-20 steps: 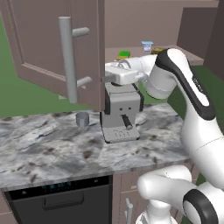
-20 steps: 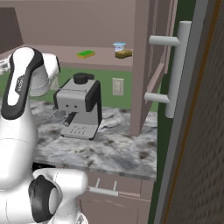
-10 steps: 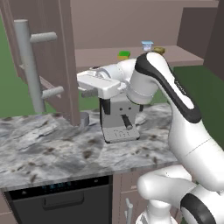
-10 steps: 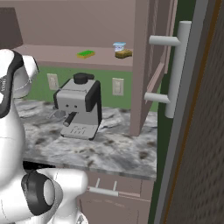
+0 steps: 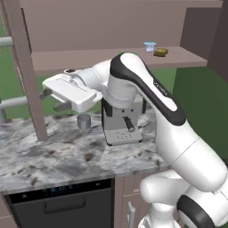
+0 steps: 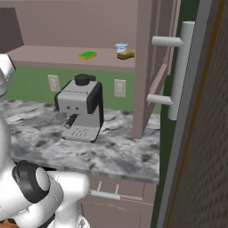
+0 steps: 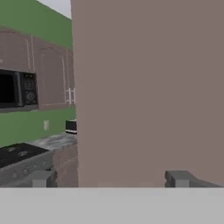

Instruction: Pick the sponge and sponge from the cabinet and place them on the counter.

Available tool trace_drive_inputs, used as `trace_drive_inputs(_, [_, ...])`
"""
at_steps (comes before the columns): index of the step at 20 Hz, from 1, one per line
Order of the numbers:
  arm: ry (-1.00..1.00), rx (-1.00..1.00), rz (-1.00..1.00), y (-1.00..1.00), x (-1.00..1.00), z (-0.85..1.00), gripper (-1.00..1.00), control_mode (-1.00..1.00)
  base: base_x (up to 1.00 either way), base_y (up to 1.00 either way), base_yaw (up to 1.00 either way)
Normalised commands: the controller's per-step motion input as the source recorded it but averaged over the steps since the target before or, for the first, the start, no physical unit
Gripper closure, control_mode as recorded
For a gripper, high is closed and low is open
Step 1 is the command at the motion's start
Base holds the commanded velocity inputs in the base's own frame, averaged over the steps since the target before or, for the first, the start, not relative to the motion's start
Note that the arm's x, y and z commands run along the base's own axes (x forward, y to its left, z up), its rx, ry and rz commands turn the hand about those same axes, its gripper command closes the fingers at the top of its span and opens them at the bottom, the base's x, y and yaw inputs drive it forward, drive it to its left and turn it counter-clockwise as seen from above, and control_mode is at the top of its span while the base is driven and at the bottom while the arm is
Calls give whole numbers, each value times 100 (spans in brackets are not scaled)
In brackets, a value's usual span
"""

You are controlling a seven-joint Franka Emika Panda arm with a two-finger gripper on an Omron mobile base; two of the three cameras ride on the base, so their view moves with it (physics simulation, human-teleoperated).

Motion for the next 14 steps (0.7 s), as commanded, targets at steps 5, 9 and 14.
trace_drive_inputs(5, [-16,0,0,63,-4,7,-100,-100,0,0,0])
trace_drive_inputs(9, [-18,0,-1,55,-6,2,-100,-100,0,0,0])
trace_drive_inputs(14, [-11,0,-4,44,-2,0,-100,-100,0,0,0])
